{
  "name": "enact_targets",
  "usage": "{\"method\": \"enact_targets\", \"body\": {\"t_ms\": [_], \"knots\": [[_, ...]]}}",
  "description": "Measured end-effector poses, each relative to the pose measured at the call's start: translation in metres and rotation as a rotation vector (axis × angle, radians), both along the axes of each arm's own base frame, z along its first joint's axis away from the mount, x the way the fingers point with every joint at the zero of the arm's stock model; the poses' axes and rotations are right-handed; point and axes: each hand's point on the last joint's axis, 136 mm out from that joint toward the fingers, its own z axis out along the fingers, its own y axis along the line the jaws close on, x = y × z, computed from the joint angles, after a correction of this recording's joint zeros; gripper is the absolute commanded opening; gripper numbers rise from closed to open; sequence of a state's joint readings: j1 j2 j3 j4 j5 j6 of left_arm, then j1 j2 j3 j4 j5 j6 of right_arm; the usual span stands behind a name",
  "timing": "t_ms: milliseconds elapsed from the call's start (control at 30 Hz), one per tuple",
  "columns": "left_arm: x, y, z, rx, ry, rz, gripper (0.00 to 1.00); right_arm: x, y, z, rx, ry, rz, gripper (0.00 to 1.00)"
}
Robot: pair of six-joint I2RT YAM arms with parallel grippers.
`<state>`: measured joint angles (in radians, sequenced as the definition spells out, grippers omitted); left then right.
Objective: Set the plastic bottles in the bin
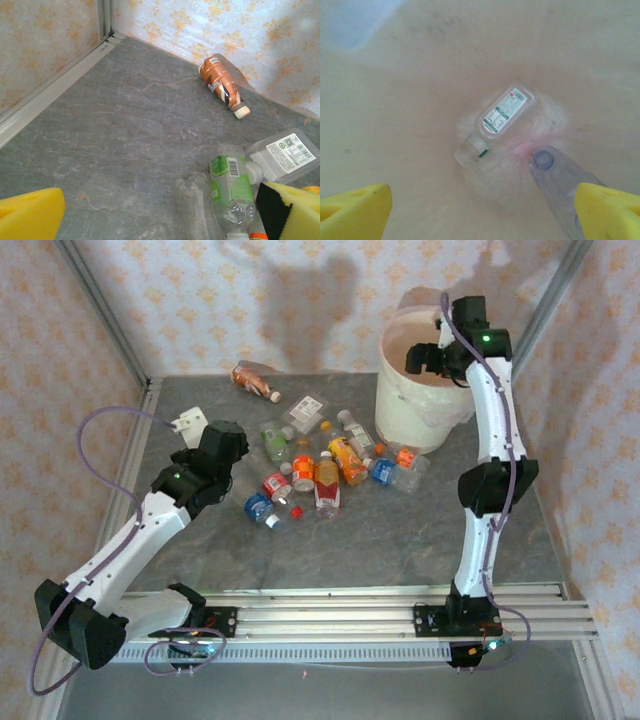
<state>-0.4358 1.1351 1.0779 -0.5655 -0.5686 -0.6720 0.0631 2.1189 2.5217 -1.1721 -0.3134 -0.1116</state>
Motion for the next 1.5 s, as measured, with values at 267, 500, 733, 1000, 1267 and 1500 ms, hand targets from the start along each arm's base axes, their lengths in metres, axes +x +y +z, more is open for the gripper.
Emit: {"method": "enact_targets", "body": {"t_ms": [267,500,733,1000,1267,1500], "knots": [[-0.001,0.0,-0.005,-0.011,0.008,0.003,1.0,-0.043,0.013,0.077,0.015,-0.183,0.033,0.97],[-0.003,0.0,-0.012,-0.017,0.021,0.01,1.0,-0.093,0.032,0.081,0.057,-0.234,0.082,0.99],[-0.005,0.001,-0.018,-0.038,0.023,0.029,1.0,-0.164,0.042,0.077,0.162,-0.335,0.123,0.99],[-0.011,0.007,-0.038,-0.072,0.045,0.077,1.0,-0.21,0.041,0.019,0.243,-0.361,0.117,0.99],[-0.011,0.007,-0.038,-0.099,0.034,0.092,1.0,-0.212,0.03,-0.127,0.249,-0.143,-0.018,0.99],[-0.011,0.007,-0.038,-0.11,0.029,0.1,1.0,-0.203,0.024,-0.186,0.182,-0.042,-0.043,0.96]]}}
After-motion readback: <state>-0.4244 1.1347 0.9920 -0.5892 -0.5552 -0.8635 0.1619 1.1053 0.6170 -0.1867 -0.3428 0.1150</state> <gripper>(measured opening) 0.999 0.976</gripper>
